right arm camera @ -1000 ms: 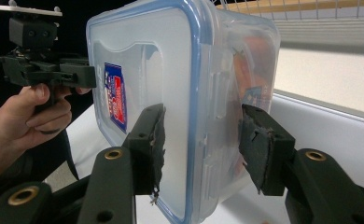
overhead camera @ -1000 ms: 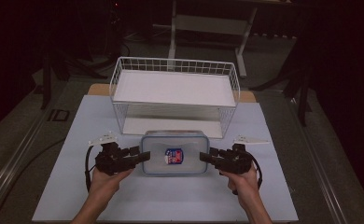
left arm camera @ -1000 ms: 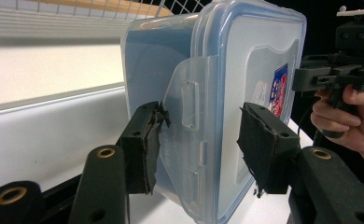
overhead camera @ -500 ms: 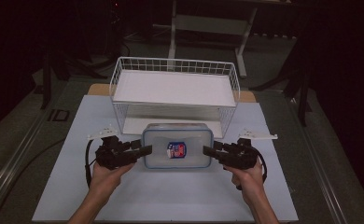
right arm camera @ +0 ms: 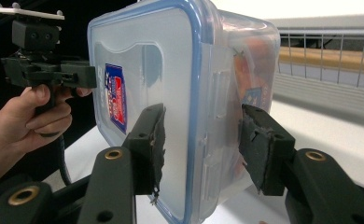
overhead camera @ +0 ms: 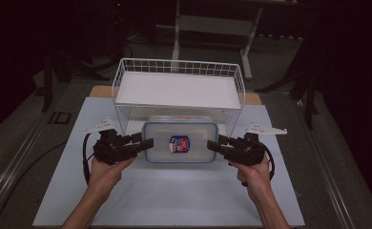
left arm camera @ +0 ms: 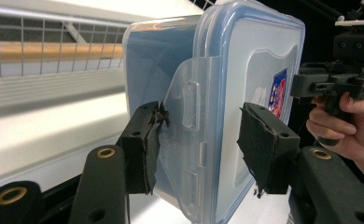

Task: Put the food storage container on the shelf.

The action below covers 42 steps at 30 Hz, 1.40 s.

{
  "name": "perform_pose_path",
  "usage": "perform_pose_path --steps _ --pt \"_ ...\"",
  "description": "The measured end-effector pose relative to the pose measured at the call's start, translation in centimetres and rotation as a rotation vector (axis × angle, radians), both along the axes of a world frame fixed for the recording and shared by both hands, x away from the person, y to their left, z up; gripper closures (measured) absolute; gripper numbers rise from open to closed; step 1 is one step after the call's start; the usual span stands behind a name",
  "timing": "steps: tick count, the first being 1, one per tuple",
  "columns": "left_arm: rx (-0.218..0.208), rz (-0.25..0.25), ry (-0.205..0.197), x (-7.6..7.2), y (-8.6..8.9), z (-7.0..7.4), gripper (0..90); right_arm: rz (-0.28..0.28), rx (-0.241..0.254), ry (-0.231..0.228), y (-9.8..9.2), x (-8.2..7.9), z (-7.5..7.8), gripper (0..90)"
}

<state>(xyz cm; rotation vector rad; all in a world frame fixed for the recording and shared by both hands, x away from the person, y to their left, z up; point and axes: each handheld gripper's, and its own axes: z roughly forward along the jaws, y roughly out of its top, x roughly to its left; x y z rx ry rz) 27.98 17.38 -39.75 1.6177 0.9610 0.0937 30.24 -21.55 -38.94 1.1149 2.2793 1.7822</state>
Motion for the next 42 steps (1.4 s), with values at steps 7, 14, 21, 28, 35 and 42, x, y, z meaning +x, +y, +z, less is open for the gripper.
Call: perform_pose_path --steps 7,14,21,28,35,42 --pt "0.005 0.002 -0.033 0.3 0.1 1.3 49.0 -0.006 0.017 -0.022 0.1 0.1 0.7 51.7" --pt "-0.005 0.004 -0.049 0.6 0.1 2.1 49.0 -0.011 0.025 -0.052 0.1 0.4 1.9 51.7" --pt "-0.016 0.006 -0.062 1.0 0.1 2.8 49.0 -0.015 0.029 -0.075 0.0 0.8 2.8 51.7" --pt "-0.013 0.005 -0.078 1.3 0.3 3.8 49.0 -0.016 0.031 -0.090 0.3 1.1 3.8 51.8" --pt "-0.018 0.011 -0.091 2.1 1.0 4.7 49.0 -0.014 0.033 -0.104 0.9 1.9 4.7 51.7" --pt "-0.039 0.015 -0.094 3.5 1.4 5.7 48.9 -0.022 0.046 -0.123 1.3 3.0 5.7 51.8"
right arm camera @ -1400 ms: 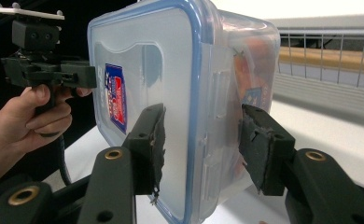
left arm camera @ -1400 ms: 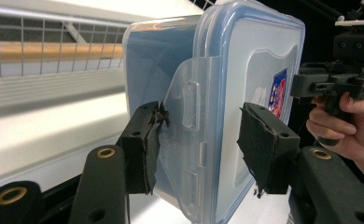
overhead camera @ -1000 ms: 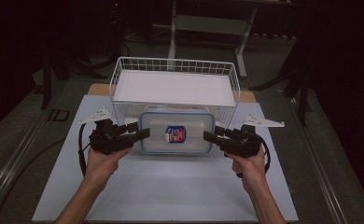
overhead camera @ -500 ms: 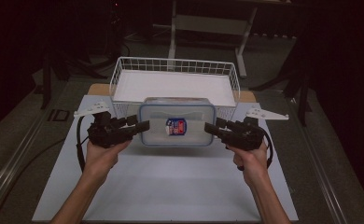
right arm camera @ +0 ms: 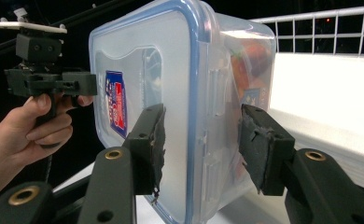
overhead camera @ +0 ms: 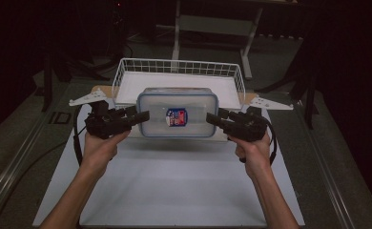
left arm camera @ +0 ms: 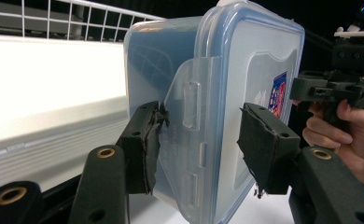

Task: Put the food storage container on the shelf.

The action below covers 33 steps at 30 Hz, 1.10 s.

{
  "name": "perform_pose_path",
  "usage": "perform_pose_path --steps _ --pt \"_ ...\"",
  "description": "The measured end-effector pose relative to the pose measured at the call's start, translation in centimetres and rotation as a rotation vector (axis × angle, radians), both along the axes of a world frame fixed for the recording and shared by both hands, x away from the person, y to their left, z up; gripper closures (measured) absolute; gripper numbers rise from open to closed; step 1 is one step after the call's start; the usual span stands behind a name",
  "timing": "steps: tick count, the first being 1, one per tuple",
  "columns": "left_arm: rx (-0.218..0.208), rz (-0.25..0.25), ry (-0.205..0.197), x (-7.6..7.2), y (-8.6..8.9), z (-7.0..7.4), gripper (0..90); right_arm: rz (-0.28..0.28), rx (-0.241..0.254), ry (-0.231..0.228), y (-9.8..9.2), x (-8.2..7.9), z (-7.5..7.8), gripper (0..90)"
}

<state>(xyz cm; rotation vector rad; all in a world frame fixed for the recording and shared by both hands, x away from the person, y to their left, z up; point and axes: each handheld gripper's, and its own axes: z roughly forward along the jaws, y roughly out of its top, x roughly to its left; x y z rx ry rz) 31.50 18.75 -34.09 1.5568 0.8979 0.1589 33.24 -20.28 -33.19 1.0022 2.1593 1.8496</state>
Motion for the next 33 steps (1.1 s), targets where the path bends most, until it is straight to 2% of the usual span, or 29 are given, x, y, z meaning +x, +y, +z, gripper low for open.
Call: perform_pose_path --steps 4,12,15,18,19,22,26,29,31,33 --pt "-0.018 -0.001 -0.007 0.9 0.1 0.5 48.9 -0.011 -0.001 -0.021 0.2 0.7 1.0 51.8" --pt "-0.008 0.000 -0.023 2.3 0.0 1.6 48.9 -0.017 0.007 -0.029 0.1 2.1 2.0 51.8" --pt "-0.009 -0.004 -0.022 3.7 0.0 1.8 48.9 -0.027 0.012 -0.021 0.1 3.0 2.0 51.8" --pt "-0.016 0.002 -0.020 4.4 0.1 1.8 49.0 -0.032 0.020 0.000 0.2 4.0 1.9 51.8" --pt "-0.037 0.011 -0.018 5.2 0.2 1.9 48.9 -0.036 0.025 0.009 0.3 4.4 1.7 51.8" --pt "-0.058 0.027 -0.011 6.3 0.4 2.0 48.9 -0.037 0.019 0.023 0.5 5.2 1.4 51.7" --pt "-0.075 0.039 0.018 7.4 0.2 1.5 48.9 -0.053 0.037 0.050 0.5 6.2 1.1 51.6" --pt "-0.082 0.051 0.041 8.1 0.2 1.0 48.7 -0.065 0.029 0.069 0.6 6.8 1.0 51.5" --pt "-0.068 0.065 0.059 8.5 0.2 0.7 48.6 -0.073 0.014 0.080 0.8 7.1 0.9 51.4" --pt "-0.077 0.078 0.057 8.7 0.2 0.6 48.6 -0.079 0.009 0.090 0.9 7.5 0.8 51.4"
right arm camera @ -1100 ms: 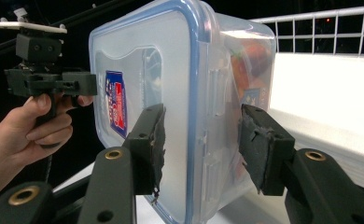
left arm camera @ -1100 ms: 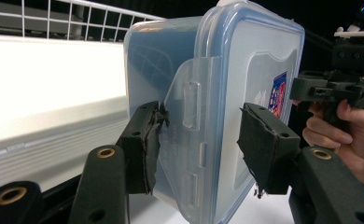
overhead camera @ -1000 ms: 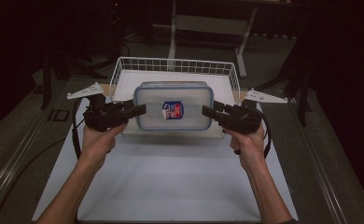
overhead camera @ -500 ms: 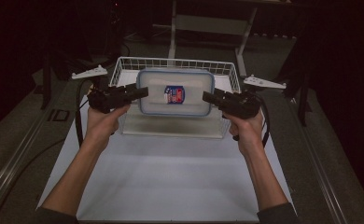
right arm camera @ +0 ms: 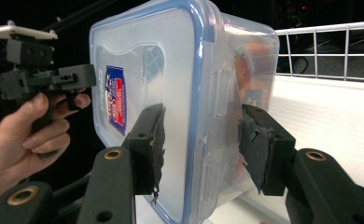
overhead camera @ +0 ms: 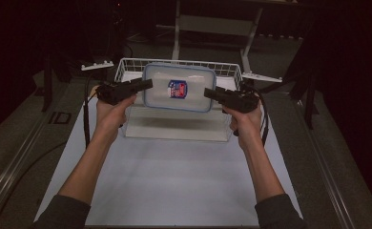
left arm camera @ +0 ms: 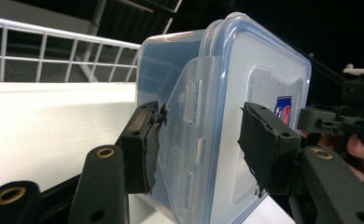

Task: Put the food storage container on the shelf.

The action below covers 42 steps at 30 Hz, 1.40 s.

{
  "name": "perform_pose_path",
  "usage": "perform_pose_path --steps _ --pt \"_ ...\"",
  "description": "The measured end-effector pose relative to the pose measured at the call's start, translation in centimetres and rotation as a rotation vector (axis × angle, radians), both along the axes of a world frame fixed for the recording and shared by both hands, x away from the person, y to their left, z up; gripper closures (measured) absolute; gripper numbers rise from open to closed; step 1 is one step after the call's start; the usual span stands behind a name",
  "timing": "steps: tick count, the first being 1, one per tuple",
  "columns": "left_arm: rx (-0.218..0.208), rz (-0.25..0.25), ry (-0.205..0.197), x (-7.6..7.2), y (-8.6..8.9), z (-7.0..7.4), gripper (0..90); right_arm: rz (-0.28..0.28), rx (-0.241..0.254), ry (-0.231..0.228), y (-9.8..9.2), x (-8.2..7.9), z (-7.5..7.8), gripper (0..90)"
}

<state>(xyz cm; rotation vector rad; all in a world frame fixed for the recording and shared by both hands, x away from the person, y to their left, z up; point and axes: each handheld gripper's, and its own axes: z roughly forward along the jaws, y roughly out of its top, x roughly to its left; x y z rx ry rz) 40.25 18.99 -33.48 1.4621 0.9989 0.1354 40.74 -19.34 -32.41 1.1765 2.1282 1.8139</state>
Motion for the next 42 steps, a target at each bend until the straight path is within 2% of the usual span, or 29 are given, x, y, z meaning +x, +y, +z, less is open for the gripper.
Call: perform_pose_path --steps 3,7,10,12,16,17,18,19,20,23,28,31,34,35,36,42 --pt "-0.005 0.019 0.000 0.3 -0.1 0.0 48.5 -0.003 0.010 0.009 0.1 0.4 -0.2 51.2" --pt "-0.049 0.052 0.030 0.7 -0.2 -0.2 48.3 -0.015 0.039 0.037 0.0 0.9 -0.3 50.4" --pt "-0.079 0.071 0.034 1.0 -0.3 -0.5 48.2 -0.031 0.055 0.047 0.1 1.3 -0.4 49.4" --pt "-0.079 0.082 0.031 1.1 -0.4 -0.6 48.0 -0.050 0.057 0.049 0.1 1.4 -0.5 48.2" --pt "-0.031 0.130 0.037 1.4 -0.8 -0.7 48.2 -0.082 0.043 0.057 0.3 1.6 -0.7 48.3" --pt "-0.019 0.136 0.037 1.6 -0.9 -0.8 51.0 -0.090 0.032 0.058 0.4 1.7 -0.9 48.5" --pt "-0.002 0.148 0.043 1.7 -1.0 -0.9 56.0 -0.094 0.017 0.066 0.7 1.9 -1.0 42.5" --pt "-0.021 0.155 0.050 1.9 -1.2 -1.2 52.8 -0.114 0.020 0.062 0.9 2.0 -1.1 41.9" --pt "-0.029 0.160 0.054 2.0 -1.3 -1.3 52.5 -0.159 0.049 0.070 0.8 2.2 -1.1 44.0" --pt "-0.026 0.176 0.047 2.0 -1.5 -1.4 51.4 -0.169 0.047 0.070 1.0 2.6 -1.2 43.4" --pt "0.022 0.175 0.022 1.4 -1.2 -1.0 50.4 -0.203 -0.040 -0.003 1.5 2.0 -0.4 42.9" --pt "0.039 0.181 0.013 0.9 -0.6 -0.8 49.7 -0.194 -0.073 -0.042 1.4 1.2 0.0 43.8" --pt "0.058 0.169 -0.004 0.4 -0.2 -0.5 50.1 -0.146 -0.129 -0.111 1.7 -0.2 0.8 48.7" --pt "0.058 0.169 -0.004 0.4 -0.2 -0.5 50.6 -0.146 -0.129 -0.111 1.7 -0.2 0.8 48.7" --pt "0.081 0.148 -0.015 -0.2 -0.2 -0.2 51.2 -0.101 -0.175 -0.161 1.9 -1.2 1.2 54.0" --pt "0.169 0.057 -0.073 -2.3 -0.3 0.4 51.8 -0.018 -0.267 -0.222 2.2 -3.6 2.0 58.3"
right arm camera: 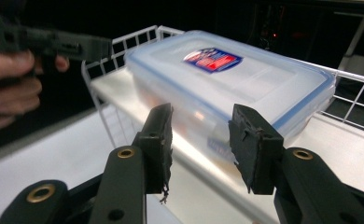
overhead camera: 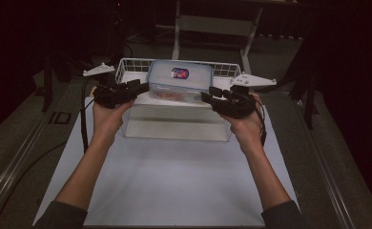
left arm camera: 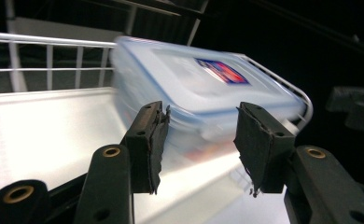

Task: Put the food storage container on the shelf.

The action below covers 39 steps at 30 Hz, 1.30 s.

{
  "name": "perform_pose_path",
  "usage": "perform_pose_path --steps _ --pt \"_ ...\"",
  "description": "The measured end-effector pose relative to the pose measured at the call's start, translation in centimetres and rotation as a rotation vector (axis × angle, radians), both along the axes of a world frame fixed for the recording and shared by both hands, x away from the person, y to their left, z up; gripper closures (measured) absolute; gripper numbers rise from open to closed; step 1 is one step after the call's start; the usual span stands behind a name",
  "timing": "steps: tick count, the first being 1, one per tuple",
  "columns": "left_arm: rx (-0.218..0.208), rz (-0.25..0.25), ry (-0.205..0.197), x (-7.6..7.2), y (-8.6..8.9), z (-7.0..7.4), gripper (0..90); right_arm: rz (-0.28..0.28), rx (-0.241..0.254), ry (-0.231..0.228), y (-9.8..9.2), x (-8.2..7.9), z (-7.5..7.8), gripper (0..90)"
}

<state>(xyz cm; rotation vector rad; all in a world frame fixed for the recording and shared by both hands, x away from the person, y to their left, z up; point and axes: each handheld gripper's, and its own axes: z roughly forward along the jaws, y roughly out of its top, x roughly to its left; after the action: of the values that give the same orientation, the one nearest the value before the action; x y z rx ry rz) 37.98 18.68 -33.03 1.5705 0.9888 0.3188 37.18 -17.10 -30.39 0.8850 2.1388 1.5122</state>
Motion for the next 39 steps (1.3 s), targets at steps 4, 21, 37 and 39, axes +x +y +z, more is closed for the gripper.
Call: perform_pose_path --steps 4,21,37,39 --pt "0.059 -0.051 -0.029 -1.7 -0.1 0.3 51.2 0.033 -0.034 -0.019 -0.7 -1.7 0.3 56.9" --pt "0.229 -0.105 -0.060 -9.6 1.8 -4.8 47.9 0.072 -0.175 0.025 -3.9 -7.8 -5.2 42.6" --pt "0.263 0.015 -0.044 -16.5 5.1 -11.5 38.8 0.007 -0.130 0.073 -7.7 -12.7 -11.1 29.0" --pt "0.269 0.023 -0.046 -16.7 5.1 -11.7 37.0 0.002 -0.134 0.073 -7.9 -13.0 -11.6 28.4"
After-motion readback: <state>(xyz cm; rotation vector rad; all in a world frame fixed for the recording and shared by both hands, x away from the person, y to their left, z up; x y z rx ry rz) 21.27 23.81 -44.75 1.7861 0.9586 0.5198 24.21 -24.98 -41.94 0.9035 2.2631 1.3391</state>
